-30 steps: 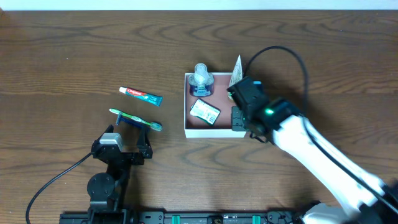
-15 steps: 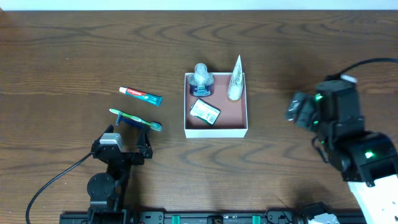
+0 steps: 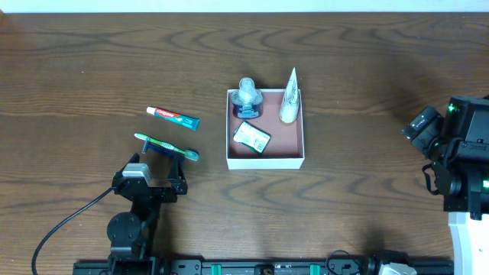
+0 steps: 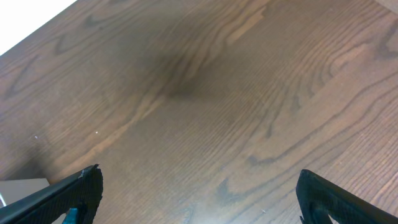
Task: Pack container
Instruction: 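Reach the left gripper to the green toothbrush and blue razor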
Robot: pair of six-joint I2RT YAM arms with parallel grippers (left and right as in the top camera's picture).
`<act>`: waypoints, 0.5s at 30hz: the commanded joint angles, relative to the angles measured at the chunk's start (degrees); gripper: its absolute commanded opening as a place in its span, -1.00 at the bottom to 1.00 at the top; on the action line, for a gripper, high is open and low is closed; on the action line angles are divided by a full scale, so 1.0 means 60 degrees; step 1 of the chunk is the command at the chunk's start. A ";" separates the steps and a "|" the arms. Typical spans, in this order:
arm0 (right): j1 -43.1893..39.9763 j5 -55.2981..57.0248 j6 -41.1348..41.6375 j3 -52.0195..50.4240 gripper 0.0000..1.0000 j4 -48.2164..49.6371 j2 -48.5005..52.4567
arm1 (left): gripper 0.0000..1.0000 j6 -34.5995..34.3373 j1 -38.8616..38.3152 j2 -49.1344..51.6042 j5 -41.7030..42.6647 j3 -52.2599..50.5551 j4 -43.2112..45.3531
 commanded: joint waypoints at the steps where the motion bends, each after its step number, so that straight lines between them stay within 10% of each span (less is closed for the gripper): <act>1: -0.0091 0.0157 0.0120 0.0044 0.99 -0.0036 0.0029 | 0.96 -0.0015 0.0047 -0.0051 0.0113 -0.0153 -0.0342; 15: -0.0091 0.0160 0.0120 0.0044 0.99 -0.0036 0.0029 | 0.96 -0.1982 0.0047 0.0914 -0.0805 0.1880 -0.2149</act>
